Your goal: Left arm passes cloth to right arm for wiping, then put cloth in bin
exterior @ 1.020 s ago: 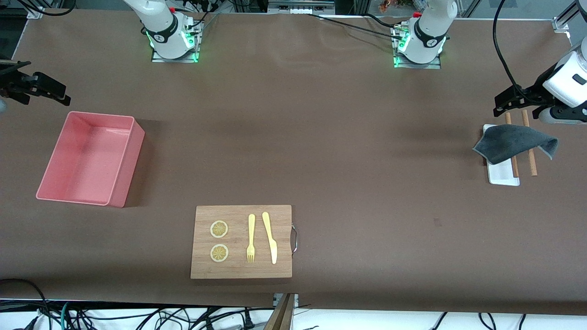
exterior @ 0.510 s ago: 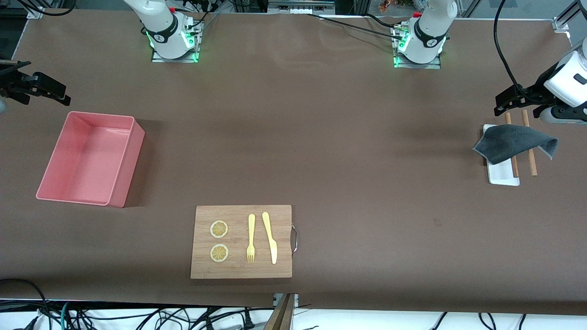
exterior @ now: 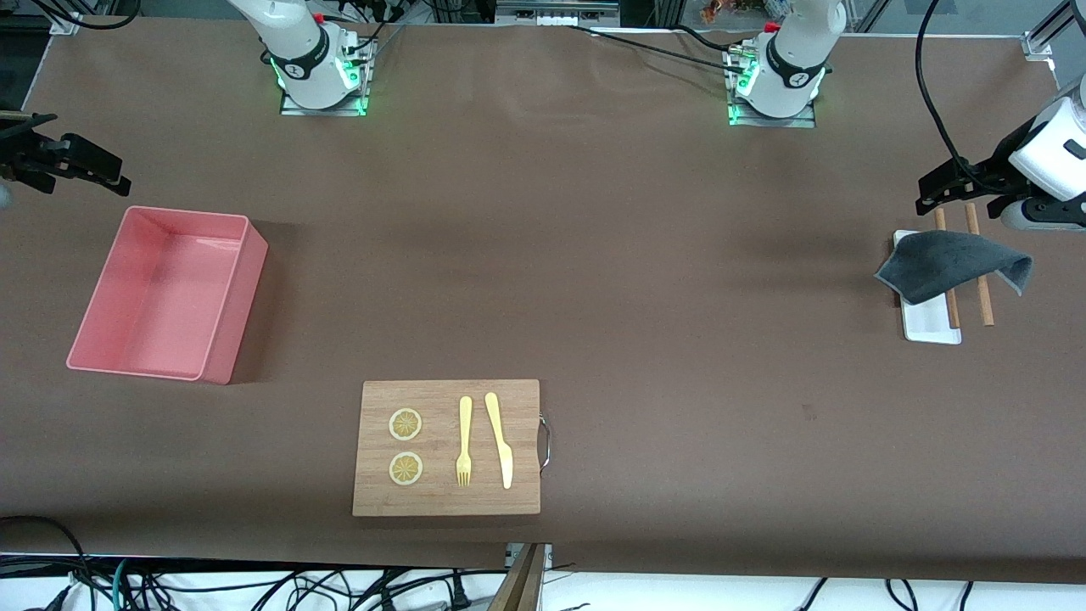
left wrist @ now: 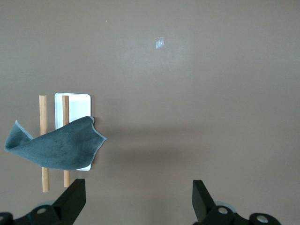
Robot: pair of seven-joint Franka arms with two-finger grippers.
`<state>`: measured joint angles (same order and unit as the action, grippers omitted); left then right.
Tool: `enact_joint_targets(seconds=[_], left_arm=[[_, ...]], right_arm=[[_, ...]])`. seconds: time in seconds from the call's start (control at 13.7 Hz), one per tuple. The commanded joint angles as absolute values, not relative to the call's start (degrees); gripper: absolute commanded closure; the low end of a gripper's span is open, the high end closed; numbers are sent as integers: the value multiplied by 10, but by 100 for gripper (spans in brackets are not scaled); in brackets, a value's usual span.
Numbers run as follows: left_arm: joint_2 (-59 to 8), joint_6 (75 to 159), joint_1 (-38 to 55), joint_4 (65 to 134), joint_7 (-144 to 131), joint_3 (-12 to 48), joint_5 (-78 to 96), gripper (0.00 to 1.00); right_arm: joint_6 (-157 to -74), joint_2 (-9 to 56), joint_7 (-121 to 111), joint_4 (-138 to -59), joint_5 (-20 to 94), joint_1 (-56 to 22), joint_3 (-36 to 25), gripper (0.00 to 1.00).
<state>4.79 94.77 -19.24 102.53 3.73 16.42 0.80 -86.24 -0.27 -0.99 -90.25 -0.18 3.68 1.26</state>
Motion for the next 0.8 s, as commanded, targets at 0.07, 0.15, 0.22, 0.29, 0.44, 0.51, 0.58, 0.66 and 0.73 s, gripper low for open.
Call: enact_joint_targets(seconds=[0.07,0.15,0.22,0.29,0.44,0.51,0.58,0.66,0.73], left_arm=[[55,945,-193,1031,46,165,12,0],[54,945,-193,1030,46,165,12,0],[54,943,-193,1031,47,164,12,0],[55,941,-193,1031,47,164,12,0],[55,941,-194,1031,47,163,12,0],[55,941,-194,1031,46,163,13,0],[54,941,-194,1031,47,163,13,0],[54,941,-194,1031,47,162,13,0],[54,941,-194,1031,47,162,14,0]], right_arm=[[-863,7,-7,-890,8,41,14,0],[-863,7,-7,-890,8,41,14,0],[-862,7,-6,-890,8,41,15,0],[-861,7,-6,-890,9,41,15,0],[-860,7,-5,-890,9,40,15,0],[-860,7,-6,-890,9,39,16,0],[-860,7,-6,-890,9,39,15,0],[-860,7,-6,-890,9,39,16,0],[-859,7,-5,-890,9,39,16,0]])
